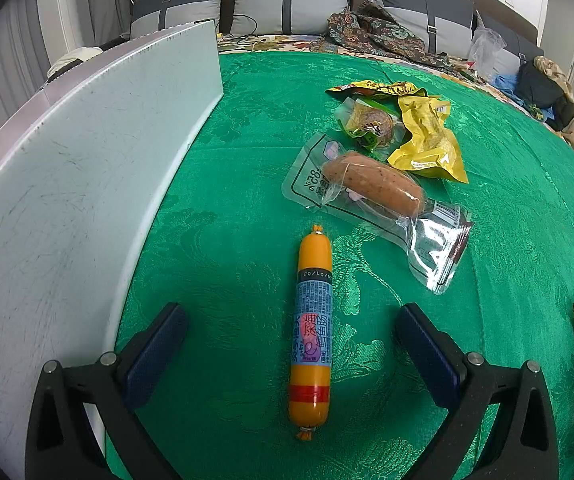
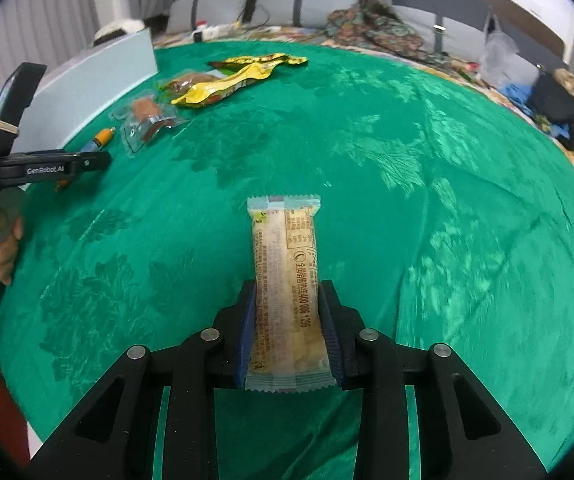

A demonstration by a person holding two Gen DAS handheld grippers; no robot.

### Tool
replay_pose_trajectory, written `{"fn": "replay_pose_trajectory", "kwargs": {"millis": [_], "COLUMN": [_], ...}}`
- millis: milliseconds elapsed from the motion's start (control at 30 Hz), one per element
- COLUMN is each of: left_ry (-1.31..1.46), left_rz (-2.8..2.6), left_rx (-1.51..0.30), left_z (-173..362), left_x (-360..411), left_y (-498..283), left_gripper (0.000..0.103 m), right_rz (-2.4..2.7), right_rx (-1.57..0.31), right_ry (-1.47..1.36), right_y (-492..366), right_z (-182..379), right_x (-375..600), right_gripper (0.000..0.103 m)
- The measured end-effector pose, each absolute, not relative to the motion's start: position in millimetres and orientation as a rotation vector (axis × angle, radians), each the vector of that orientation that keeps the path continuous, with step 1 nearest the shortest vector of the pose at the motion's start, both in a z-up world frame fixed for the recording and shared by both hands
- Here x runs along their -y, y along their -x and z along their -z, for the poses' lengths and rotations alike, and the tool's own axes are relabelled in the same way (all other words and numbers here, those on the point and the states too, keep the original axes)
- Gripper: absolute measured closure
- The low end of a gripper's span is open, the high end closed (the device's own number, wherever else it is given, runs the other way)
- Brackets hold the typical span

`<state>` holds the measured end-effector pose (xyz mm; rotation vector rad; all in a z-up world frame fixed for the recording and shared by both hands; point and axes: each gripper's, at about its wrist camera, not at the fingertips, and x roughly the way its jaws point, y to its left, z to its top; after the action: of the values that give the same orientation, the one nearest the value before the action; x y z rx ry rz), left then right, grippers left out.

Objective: Organize snacks
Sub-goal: 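Carry the sausage stick and wafer bar into the white box, opening both tools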

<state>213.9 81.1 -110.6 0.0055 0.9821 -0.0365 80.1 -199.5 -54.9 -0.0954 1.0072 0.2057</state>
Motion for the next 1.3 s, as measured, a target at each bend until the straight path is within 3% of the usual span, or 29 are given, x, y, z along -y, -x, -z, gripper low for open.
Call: {"fn": "replay_pose_trajectory", "kwargs": {"millis": [67, 133, 167, 300, 367, 433, 467, 500, 567, 600, 900, 1033, 1300], "left_ry": [-0.004, -0.013, -0.029, 0.080, 0.090, -0.025, -0.059, -0.048, 0.011, 0.049, 0.239, 0.337, 0.375], "left_rz": [0.042, 0.065, 0.090, 0.146, 0.147, 0.121, 0.127, 0.142, 0.168, 0.193, 0.278, 0.302, 0.172], "left_rx": [-0.983, -0.992, -1.012, -1.083, -1.087, -1.096, -1.098, -1.104, -1.106, -1.095, -0.993, -0.910, -0.761], "left_z": [110, 110, 109, 101, 96, 94, 93, 92, 91, 89, 64, 24, -61], "left_x": [-81, -82, -82, -88, -85, -73, -69, -70, -77, -81, -87, -99, -200], "left_y": [-213, -214, -216, -225, -225, -225, -223, -221, -210, -199, -137, -116, -98], "left_gripper": [0.000, 0.000, 0.000, 0.005, 0.028, 0.081, 0.088, 0.088, 0.088, 0.088, 0.088, 0.088, 0.088], "right_rz": [-0.189, -0.186, -0.192, -0.213, -0.202, -0.184, -0.173, -0.172, -0.176, -0.178, -0.177, -0.196, -0.484], "right_rx": [-0.999, -1.023, -1.046, -1.119, -1.149, -1.177, -1.187, -1.193, -1.208, -1.214, -1.194, -1.195, -1.017], "right_ry": [0.084, 0.062, 0.055, 0.076, 0.075, 0.071, 0.065, 0.057, 0.045, 0.042, -0.218, -0.230, -0.213], "right_y": [-78, -81, -83, -88, -97, -106, -111, -113, -112, -111, -72, -74, -111], "right_z": [55, 54, 54, 52, 52, 54, 54, 54, 52, 49, 26, 18, -85], "right_x": [200, 202, 202, 203, 204, 205, 206, 207, 208, 209, 246, 239, 115], "right_gripper": [0.067, 0.048, 0.043, 0.040, 0.040, 0.040, 0.040, 0.041, 0.070, 0.075, 0.075, 0.075, 0.075]}}
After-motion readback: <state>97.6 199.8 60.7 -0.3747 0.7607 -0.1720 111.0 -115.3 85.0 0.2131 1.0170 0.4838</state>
